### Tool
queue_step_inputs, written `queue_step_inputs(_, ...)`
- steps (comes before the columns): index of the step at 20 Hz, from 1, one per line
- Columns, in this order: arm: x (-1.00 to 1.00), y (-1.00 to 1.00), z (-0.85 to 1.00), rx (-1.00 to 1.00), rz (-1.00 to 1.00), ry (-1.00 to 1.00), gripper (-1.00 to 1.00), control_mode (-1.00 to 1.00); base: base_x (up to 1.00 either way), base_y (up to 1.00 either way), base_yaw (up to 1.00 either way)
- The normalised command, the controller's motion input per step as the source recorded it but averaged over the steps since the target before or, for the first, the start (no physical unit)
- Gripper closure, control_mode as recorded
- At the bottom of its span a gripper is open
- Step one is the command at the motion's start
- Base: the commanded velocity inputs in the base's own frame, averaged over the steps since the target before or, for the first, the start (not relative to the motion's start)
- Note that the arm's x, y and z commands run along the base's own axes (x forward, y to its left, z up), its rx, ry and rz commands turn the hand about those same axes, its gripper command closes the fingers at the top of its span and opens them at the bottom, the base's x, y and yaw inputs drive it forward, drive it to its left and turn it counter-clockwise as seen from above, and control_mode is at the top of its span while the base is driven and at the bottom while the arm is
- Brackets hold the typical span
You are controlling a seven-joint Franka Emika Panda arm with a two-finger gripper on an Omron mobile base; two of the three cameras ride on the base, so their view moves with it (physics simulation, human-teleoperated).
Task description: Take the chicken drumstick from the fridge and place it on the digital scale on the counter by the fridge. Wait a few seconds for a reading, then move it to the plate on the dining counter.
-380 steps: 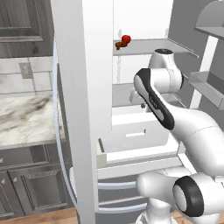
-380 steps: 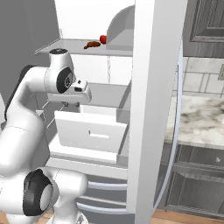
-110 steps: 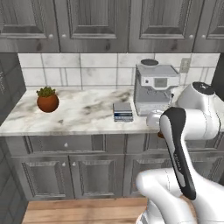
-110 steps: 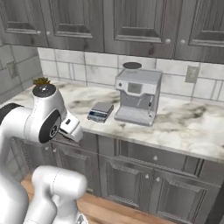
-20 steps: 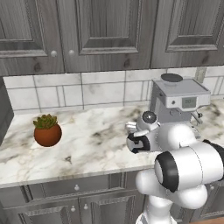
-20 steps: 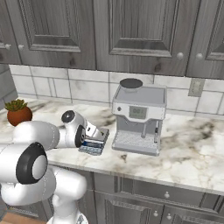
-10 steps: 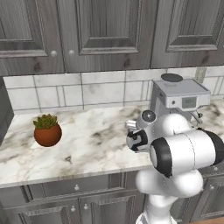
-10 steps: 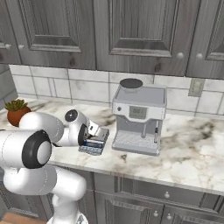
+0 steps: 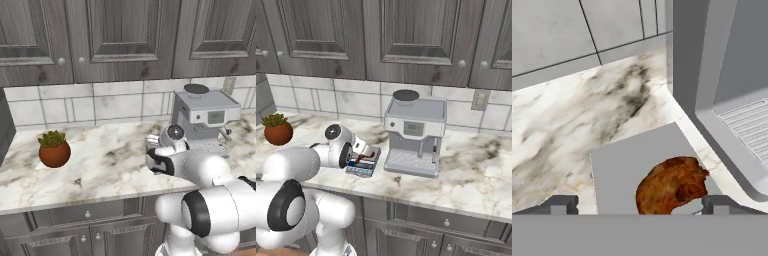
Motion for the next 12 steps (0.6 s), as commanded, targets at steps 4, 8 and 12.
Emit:
queue_step_inputs(4, -0.01, 0.0, 0.88, 0.14, 0.0, 0.1, -1.0, -1.0, 0.0, 0.0, 0.0)
queue_step_inputs(8, -0.24, 0.0, 0.88, 0.13, 0.0, 0.11, -1.0, -1.0, 0.0, 0.0, 0.0)
queue_step_inputs(12, -0.61, 0.03, 0.17, 0.02, 0.0, 0.14, -1.0, -1.0, 0.0, 0.0, 0.0)
